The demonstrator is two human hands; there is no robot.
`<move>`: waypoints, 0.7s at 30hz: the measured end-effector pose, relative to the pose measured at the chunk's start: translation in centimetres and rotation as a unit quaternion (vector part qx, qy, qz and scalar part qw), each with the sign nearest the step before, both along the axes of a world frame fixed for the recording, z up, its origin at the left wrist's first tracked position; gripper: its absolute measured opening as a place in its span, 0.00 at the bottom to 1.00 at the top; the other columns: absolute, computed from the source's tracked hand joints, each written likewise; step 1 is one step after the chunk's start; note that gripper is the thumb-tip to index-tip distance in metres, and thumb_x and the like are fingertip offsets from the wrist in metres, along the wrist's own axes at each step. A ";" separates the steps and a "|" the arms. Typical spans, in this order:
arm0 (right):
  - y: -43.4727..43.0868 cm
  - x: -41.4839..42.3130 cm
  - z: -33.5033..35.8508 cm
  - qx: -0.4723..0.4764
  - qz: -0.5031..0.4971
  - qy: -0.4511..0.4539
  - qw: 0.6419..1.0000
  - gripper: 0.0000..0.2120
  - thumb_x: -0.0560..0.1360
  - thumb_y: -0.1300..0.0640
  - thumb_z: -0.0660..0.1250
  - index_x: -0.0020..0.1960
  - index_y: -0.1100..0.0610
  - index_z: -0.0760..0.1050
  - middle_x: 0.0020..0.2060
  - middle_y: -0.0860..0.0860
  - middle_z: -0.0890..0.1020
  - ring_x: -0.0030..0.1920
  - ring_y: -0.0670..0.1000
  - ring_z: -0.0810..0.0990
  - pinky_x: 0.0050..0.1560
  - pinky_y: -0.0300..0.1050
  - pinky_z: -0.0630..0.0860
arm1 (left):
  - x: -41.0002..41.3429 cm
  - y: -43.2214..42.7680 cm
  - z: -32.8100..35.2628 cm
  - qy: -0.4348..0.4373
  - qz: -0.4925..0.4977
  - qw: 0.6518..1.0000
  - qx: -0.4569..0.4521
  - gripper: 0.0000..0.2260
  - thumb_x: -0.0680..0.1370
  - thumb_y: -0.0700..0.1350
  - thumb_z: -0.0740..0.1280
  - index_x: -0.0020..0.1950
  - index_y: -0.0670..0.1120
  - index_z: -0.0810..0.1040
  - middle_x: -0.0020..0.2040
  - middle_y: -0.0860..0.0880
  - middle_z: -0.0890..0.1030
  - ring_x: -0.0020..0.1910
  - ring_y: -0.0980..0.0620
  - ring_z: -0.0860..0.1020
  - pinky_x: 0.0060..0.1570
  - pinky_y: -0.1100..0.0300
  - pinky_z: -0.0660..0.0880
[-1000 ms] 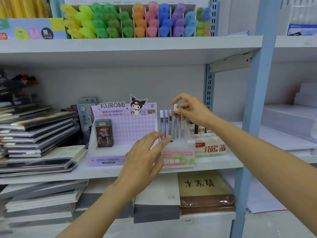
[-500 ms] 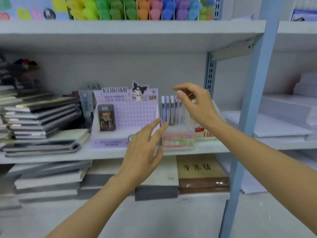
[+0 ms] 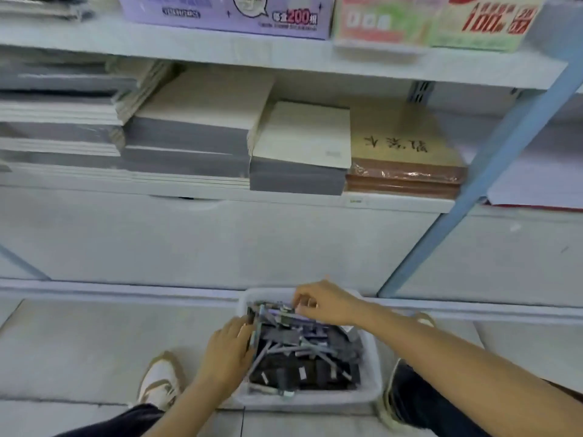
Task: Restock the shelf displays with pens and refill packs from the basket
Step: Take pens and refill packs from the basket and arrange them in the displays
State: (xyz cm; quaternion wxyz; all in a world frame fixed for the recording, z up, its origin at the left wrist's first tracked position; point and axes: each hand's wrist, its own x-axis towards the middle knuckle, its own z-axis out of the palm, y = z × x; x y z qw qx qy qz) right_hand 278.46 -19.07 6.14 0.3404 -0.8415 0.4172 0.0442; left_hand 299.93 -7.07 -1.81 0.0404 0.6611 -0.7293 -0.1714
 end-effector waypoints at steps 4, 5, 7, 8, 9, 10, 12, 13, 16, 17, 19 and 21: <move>1.5 -2.4 -7.7 0.077 -0.021 0.128 0.989 0.21 0.76 0.51 0.68 0.66 0.57 0.68 0.59 0.55 0.77 0.56 0.56 0.77 0.55 0.49 0.75 | 0.7 1.5 -3.5 0.001 0.014 0.994 0.109 0.28 0.83 0.57 0.47 0.80 0.47 0.43 0.78 0.51 0.36 0.79 0.51 0.44 0.75 0.57 0.49; 2.0 -2.7 -8.9 0.078 -0.034 0.139 0.987 0.23 0.75 0.50 0.69 0.66 0.57 0.67 0.60 0.55 0.76 0.58 0.55 0.76 0.56 0.48 0.74 | 0.9 1.6 -4.0 0.003 0.015 0.994 0.106 0.29 0.82 0.58 0.43 0.80 0.47 0.41 0.76 0.51 0.32 0.79 0.52 0.42 0.75 0.59 0.48; 3.4 -3.1 -11.0 0.071 -0.043 0.160 0.984 0.27 0.72 0.48 0.72 0.65 0.56 0.67 0.61 0.53 0.73 0.60 0.54 0.74 0.57 0.47 0.73 | 1.0 2.0 -4.9 0.003 0.013 0.995 0.095 0.29 0.83 0.57 0.43 0.79 0.46 0.40 0.72 0.51 0.28 0.78 0.51 0.39 0.74 0.61 0.47; 4.0 -3.2 -11.6 0.054 -0.041 0.168 0.983 0.27 0.71 0.48 0.73 0.65 0.56 0.68 0.61 0.52 0.72 0.60 0.53 0.73 0.57 0.47 0.72 | 0.9 2.2 -5.1 0.015 0.014 0.996 0.083 0.28 0.83 0.55 0.46 0.79 0.46 0.41 0.72 0.51 0.28 0.78 0.50 0.38 0.74 0.61 0.48; 4.5 -3.2 -12.2 0.034 -0.042 0.169 0.984 0.28 0.70 0.48 0.74 0.64 0.56 0.68 0.61 0.51 0.71 0.60 0.53 0.72 0.56 0.46 0.72 | 0.7 2.5 -5.2 0.036 0.017 0.996 0.073 0.28 0.84 0.54 0.49 0.79 0.45 0.43 0.74 0.51 0.29 0.78 0.49 0.39 0.74 0.60 0.49; 4.8 -3.1 -12.5 0.012 -0.049 0.158 0.986 0.27 0.70 0.49 0.74 0.64 0.55 0.68 0.62 0.51 0.70 0.60 0.52 0.72 0.56 0.47 0.72 | 0.6 2.6 -5.2 0.057 0.023 0.996 0.063 0.28 0.83 0.54 0.49 0.79 0.45 0.46 0.75 0.51 0.33 0.79 0.49 0.40 0.74 0.59 0.50; 5.0 -3.0 -12.7 -0.016 -0.089 0.099 0.991 0.29 0.70 0.51 0.75 0.66 0.54 0.67 0.62 0.49 0.68 0.59 0.49 0.72 0.55 0.46 0.75 | 0.6 2.9 -5.1 0.066 0.024 0.996 0.051 0.30 0.81 0.58 0.45 0.79 0.44 0.48 0.78 0.50 0.38 0.78 0.50 0.41 0.74 0.59 0.49; 5.0 -2.9 -12.6 -0.027 -0.109 0.063 0.992 0.29 0.70 0.52 0.75 0.67 0.53 0.66 0.62 0.47 0.67 0.58 0.48 0.72 0.54 0.46 0.76 | 0.6 3.0 -5.1 0.061 0.021 0.997 0.047 0.32 0.79 0.60 0.40 0.79 0.44 0.48 0.78 0.50 0.40 0.78 0.51 0.41 0.74 0.59 0.47; 4.9 -2.6 -12.0 -0.067 -0.117 -0.011 0.991 0.18 0.73 0.52 0.72 0.60 0.51 0.72 0.54 0.44 0.72 0.51 0.42 0.72 0.49 0.41 0.74 | 0.6 3.1 -5.4 0.067 0.016 0.997 0.038 0.34 0.78 0.62 0.37 0.79 0.44 0.50 0.79 0.50 0.40 0.78 0.52 0.39 0.75 0.59 0.46; 5.0 -2.5 -11.9 -0.070 -0.105 -0.015 0.992 0.13 0.73 0.51 0.71 0.56 0.51 0.74 0.50 0.43 0.74 0.48 0.42 0.73 0.47 0.42 0.74 | 0.7 3.2 -5.6 0.066 0.019 0.997 0.040 0.32 0.80 0.61 0.39 0.79 0.44 0.50 0.79 0.51 0.39 0.78 0.53 0.38 0.75 0.59 0.45; 5.3 -2.1 -12.0 -0.076 -0.056 0.034 0.995 0.15 0.74 0.48 0.70 0.58 0.51 0.75 0.51 0.45 0.76 0.51 0.45 0.75 0.51 0.45 0.75 | 0.7 3.2 -5.9 0.069 0.023 0.996 0.047 0.28 0.82 0.57 0.46 0.79 0.45 0.50 0.78 0.52 0.37 0.77 0.55 0.37 0.76 0.59 0.45; 5.5 -2.1 -12.7 -0.090 -0.017 0.097 0.991 0.27 0.73 0.45 0.70 0.68 0.53 0.69 0.62 0.48 0.73 0.61 0.49 0.72 0.59 0.47 0.72 | 0.6 3.4 -6.0 0.083 0.025 0.995 0.052 0.27 0.83 0.54 0.52 0.79 0.45 0.51 0.78 0.53 0.36 0.77 0.56 0.35 0.77 0.57 0.45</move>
